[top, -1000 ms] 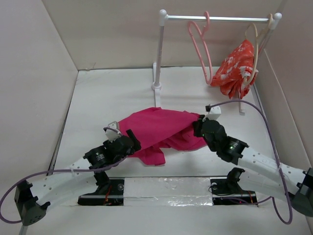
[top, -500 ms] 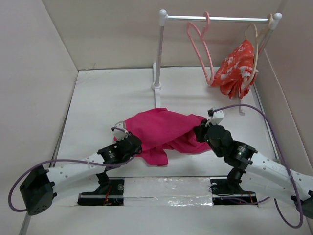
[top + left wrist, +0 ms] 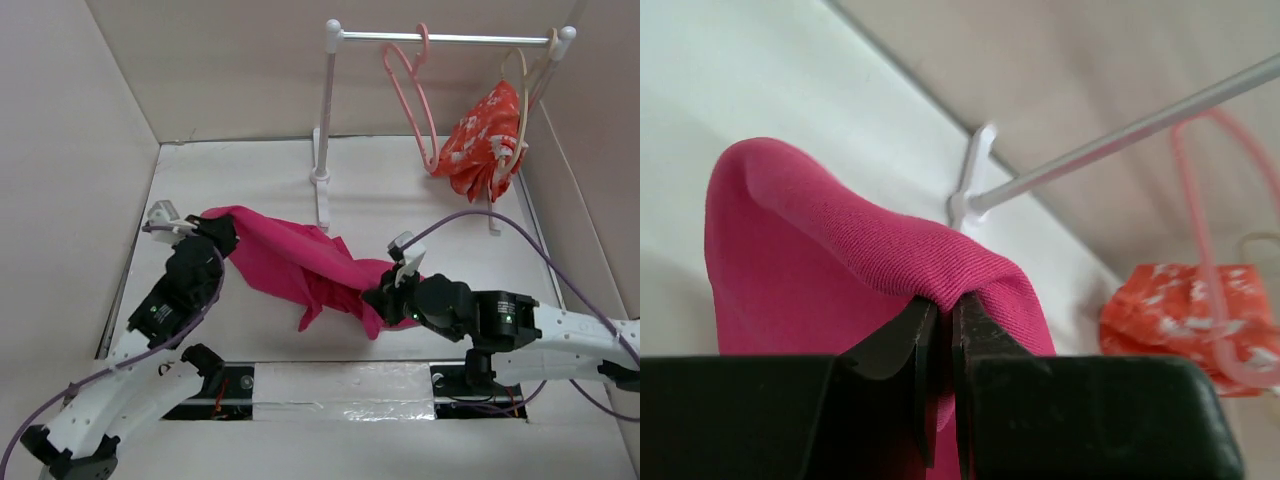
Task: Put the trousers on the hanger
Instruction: Flatten out the trousers at the center of the board.
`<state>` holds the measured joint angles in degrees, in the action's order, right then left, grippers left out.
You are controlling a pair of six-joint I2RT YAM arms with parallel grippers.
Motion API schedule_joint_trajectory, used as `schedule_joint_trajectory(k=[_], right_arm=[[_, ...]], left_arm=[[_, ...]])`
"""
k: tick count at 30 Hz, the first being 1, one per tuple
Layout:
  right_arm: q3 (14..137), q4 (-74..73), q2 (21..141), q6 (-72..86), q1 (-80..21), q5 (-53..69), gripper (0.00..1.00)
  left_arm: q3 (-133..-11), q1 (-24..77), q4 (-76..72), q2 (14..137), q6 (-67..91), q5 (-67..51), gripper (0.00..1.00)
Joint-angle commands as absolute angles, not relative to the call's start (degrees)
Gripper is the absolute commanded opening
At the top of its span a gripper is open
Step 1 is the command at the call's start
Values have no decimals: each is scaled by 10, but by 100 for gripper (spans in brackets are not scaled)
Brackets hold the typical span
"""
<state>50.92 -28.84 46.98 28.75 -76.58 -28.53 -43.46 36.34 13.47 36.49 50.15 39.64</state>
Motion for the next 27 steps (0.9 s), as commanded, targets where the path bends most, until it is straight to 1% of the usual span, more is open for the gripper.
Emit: schedule_joint_trajectory(k=[1, 3, 5, 8, 9, 10, 11, 12, 13, 14, 15, 16, 17, 18, 19, 20, 21, 22, 23, 25, 26, 27], right_arm=[[653, -340, 492, 286, -865, -299, 0], [697, -359, 502, 286, -913, -342, 0], [738, -391, 499, 288, -918, -365, 0], [716, -372, 459, 273, -899, -426, 0], [709, -368, 444, 270, -877, -426, 0], [694, -358, 439, 260, -816, -410, 0], [693, -351, 436, 257, -779, -399, 0], [668, -345, 435, 253, -740, -385, 0], [651, -320, 437, 248, -699, -370, 0], [631, -304, 440, 244, -615, -327, 0], [611, -289, 446, 239, -573, -296, 0], [571, -253, 453, 232, -533, -269, 0], [549, -233, 472, 230, -460, -234, 0], [528, -215, 485, 231, -425, -221, 0], [500, -183, 501, 234, -392, -205, 0], [489, -165, 534, 235, -364, -181, 8], [478, -146, 551, 238, -314, -180, 15], [472, -135, 568, 248, -296, -183, 25], [481, -146, 595, 256, -281, -187, 50], [492, -169, 604, 260, -271, -199, 71], [492, -170, 599, 258, -277, -203, 81], [487, -170, 579, 258, -286, -204, 82]], left_arm=[[-507, 333, 133, 336, 419, 399, 0], [-542, 333, 148, 328, 397, 405, 0], [-562, 333, 161, 327, 386, 412, 0], [-574, 333, 149, 332, 357, 428, 0], [-570, 333, 127, 338, 351, 429, 0], [-568, 333, 103, 364, 345, 420, 0], [-568, 333, 103, 384, 343, 420, 0], [-570, 333, 87, 406, 344, 404, 0], [-572, 333, 82, 433, 351, 398, 2], [-573, 333, 70, 486, 356, 391, 6], [-575, 327, 41, 511, 354, 375, 9], [-576, 327, 27, 539, 354, 373, 14], [-579, 320, 9, 595, 352, 373, 18], [-584, 314, -14, 625, 349, 372, 24], [-609, 305, -14, 656, 348, 363, 47], [-629, 291, -5, 717, 348, 349, 58], [-668, 291, 28, 742, 356, 333, 66], [-681, 291, 39, 763, 359, 326, 75], [-684, 291, 40, 775, 355, 318, 78], [-649, 326, 16, 762, 341, 331, 80], [-629, 332, 10, 733, 341, 328, 79], [-581, 337, 4, 716, 342, 308, 75]])
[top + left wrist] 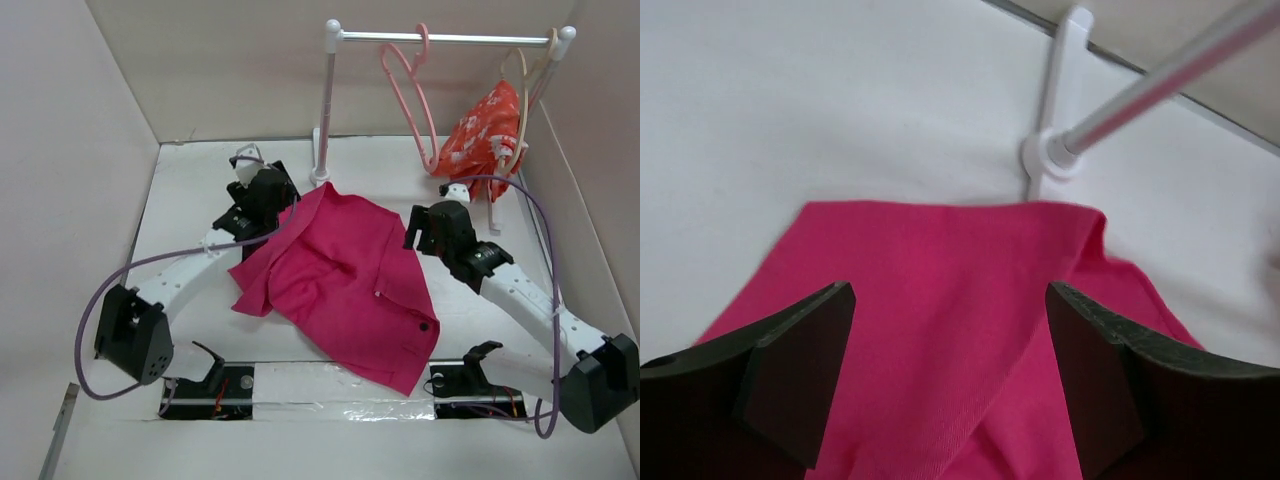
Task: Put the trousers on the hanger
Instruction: Flatten out the trousers at the center of the board.
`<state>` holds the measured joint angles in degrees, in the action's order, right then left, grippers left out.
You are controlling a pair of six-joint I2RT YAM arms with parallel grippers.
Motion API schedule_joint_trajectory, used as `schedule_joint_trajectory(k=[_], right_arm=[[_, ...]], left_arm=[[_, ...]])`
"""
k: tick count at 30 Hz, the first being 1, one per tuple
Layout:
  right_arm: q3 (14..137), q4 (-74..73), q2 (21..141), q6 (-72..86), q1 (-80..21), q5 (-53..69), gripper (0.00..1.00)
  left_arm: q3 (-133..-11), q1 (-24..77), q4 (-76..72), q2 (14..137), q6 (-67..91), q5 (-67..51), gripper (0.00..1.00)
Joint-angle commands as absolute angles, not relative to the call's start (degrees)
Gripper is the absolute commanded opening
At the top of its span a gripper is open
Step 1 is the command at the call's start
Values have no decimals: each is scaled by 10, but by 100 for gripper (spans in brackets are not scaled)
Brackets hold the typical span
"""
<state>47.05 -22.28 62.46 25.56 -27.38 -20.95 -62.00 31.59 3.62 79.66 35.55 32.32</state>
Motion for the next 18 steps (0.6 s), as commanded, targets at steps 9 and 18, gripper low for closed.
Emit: schedule_joint_trajectory(k=[9, 18], right_arm=[[304, -91, 490, 356, -434, -156, 10], [321, -82, 631, 374, -523, -206, 62]], left_arm=[[-331, 450, 45, 537, 436, 330, 60], [-337, 647, 258, 495, 634, 489, 81]])
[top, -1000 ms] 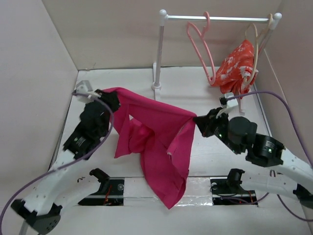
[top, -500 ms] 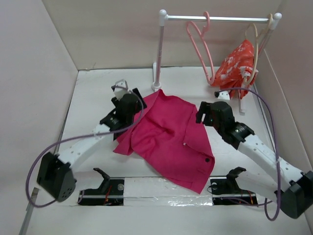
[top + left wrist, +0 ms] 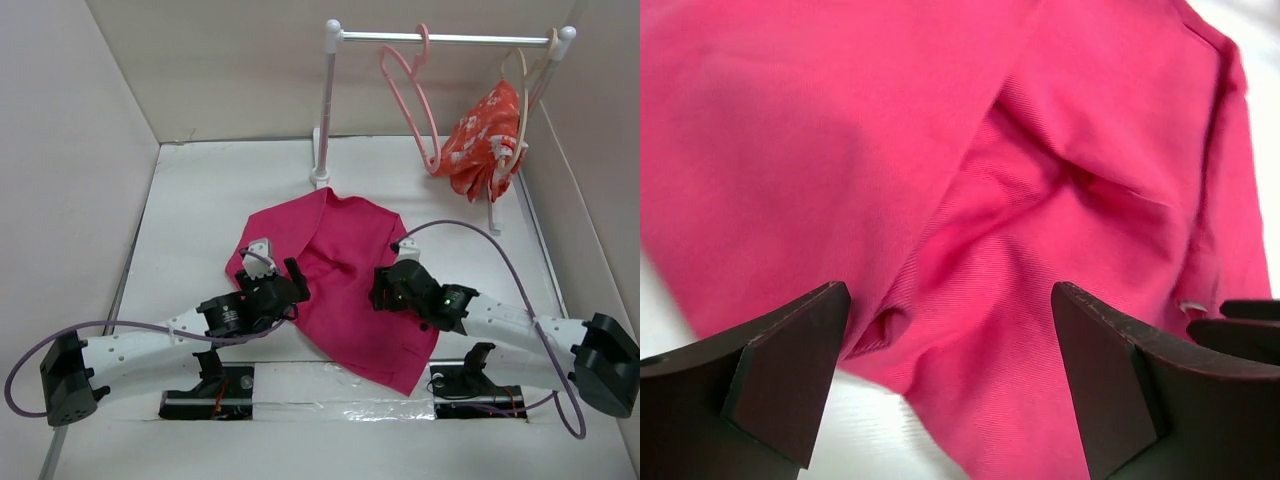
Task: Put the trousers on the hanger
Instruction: Flatten out the trousers at the center of the board.
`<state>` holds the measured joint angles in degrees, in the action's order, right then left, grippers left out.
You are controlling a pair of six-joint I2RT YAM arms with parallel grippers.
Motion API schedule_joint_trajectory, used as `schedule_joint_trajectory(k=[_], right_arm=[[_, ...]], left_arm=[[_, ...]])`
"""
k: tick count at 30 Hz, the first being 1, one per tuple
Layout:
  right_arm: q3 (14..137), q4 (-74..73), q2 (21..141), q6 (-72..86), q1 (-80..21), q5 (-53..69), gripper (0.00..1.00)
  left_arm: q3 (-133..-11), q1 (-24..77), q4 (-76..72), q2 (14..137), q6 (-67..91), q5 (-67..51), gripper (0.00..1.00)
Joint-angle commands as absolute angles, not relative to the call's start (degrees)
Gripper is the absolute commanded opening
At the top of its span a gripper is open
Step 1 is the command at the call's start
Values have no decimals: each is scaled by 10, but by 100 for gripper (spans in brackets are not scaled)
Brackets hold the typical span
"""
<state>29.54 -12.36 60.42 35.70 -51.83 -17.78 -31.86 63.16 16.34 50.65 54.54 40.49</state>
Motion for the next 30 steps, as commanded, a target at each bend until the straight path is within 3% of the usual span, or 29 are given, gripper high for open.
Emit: schedule_joint_trajectory(k=[1, 7, 9, 11, 14, 21, 24, 25, 28, 30], right_arm=[[321, -77, 641, 383, -523, -212, 61], [330, -83, 699, 411, -523, -289, 50], [335, -79, 709, 412, -517, -293, 38], [342, -90, 712, 423, -517, -314, 19], [353, -114, 680, 430, -517, -339, 4], [354, -168, 558, 404, -495, -356, 0], [347, -178, 511, 386, -462, -343, 0], [345, -171, 500, 372, -441, -338, 0], [338, -161, 465, 351, -414, -306, 0], [337, -153, 454, 339, -393, -289, 0]], left_arm=[[-336, 647, 269, 496, 651, 494, 81], [-326, 647, 287, 503, 669, 485, 81], [-324, 647, 292, 502, 678, 481, 81], [-321, 647, 292, 499, 679, 476, 79], [-319, 647, 299, 503, 690, 470, 73], [-326, 647, 330, 528, 742, 482, 66], [-328, 647, 345, 535, 766, 499, 50], [-327, 647, 350, 537, 772, 504, 35], [-333, 647, 370, 541, 804, 516, 7], [-339, 647, 375, 533, 809, 524, 2]])
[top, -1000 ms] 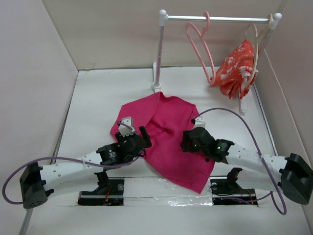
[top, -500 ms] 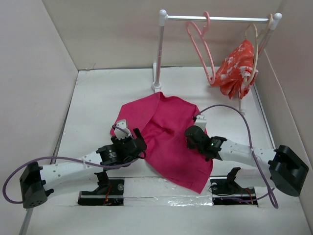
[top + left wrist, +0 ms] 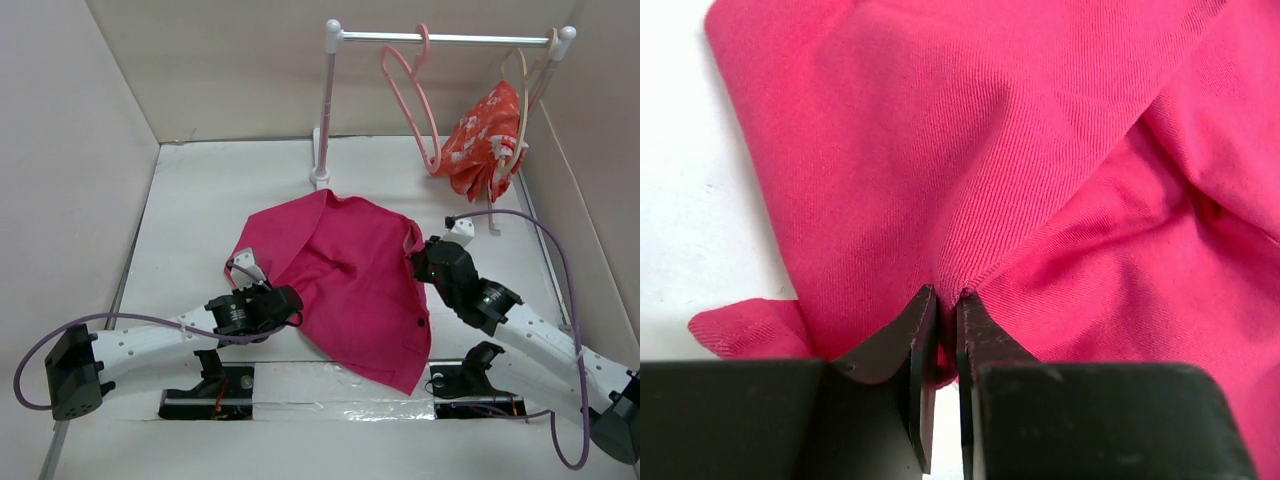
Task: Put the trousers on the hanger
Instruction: Flatten out the trousers at the center of the board.
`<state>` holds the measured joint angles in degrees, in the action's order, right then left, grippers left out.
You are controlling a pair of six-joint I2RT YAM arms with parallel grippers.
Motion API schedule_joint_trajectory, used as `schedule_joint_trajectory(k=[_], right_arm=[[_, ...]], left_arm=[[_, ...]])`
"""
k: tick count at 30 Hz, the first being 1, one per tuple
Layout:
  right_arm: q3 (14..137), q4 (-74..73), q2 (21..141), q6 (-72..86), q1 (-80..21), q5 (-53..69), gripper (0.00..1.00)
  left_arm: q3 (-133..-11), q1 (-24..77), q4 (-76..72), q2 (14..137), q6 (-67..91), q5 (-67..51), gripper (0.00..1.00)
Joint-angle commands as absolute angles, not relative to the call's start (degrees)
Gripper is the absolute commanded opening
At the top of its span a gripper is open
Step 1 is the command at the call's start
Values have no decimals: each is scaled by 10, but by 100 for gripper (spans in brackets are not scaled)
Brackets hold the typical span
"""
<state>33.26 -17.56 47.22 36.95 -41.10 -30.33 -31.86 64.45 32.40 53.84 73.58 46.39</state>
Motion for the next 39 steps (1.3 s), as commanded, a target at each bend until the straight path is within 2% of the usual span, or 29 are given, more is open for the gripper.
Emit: schedule_joint_trajectory(k=[1, 3, 4, 7, 9, 12, 16, 18, 24, 27, 30, 32, 33, 34, 36, 37, 39], right_arm=[[339, -153, 447, 332, -386, -286, 0], [346, -155, 444, 326, -364, -278, 0], [355, -160, 443, 321, -356, -276, 0], [373, -178, 438, 315, -320, -265, 0], [380, -176, 425, 302, -302, -245, 0], [379, -168, 415, 288, -273, -223, 0], [372, -153, 420, 286, -252, -204, 0], [371, -149, 424, 286, -246, -199, 0], [376, -134, 436, 284, -218, -173, 0], [383, -134, 434, 281, -207, -162, 0], [388, -136, 429, 277, -200, -157, 0], [388, -138, 425, 276, -194, -152, 0], [388, -137, 421, 276, -194, -149, 0], [388, -137, 420, 275, -194, -149, 0], [388, -140, 417, 275, -189, -147, 0], [387, -140, 414, 275, -183, -146, 0], [387, -142, 410, 275, -177, -140, 0]], left_arm=[[-347, 647, 375, 528, 806, 527, 2], [-355, 652, 367, 514, 777, 529, 7], [-359, 652, 353, 509, 766, 527, 27], [-359, 652, 334, 492, 731, 509, 69], [-356, 652, 329, 482, 715, 491, 72], [-353, 652, 345, 464, 713, 455, 69], [-339, 652, 399, 425, 750, 419, 56], [-331, 652, 409, 411, 759, 410, 52], [-318, 652, 415, 393, 771, 405, 31], [-325, 652, 411, 416, 764, 404, 31], [-332, 652, 411, 456, 758, 403, 37], [-344, 652, 428, 482, 776, 415, 35], [-347, 652, 432, 486, 780, 421, 32], [-349, 652, 431, 490, 781, 430, 22], [-350, 652, 429, 491, 786, 439, 13], [-352, 647, 427, 491, 786, 448, 1], [-356, 647, 438, 490, 803, 461, 0]])
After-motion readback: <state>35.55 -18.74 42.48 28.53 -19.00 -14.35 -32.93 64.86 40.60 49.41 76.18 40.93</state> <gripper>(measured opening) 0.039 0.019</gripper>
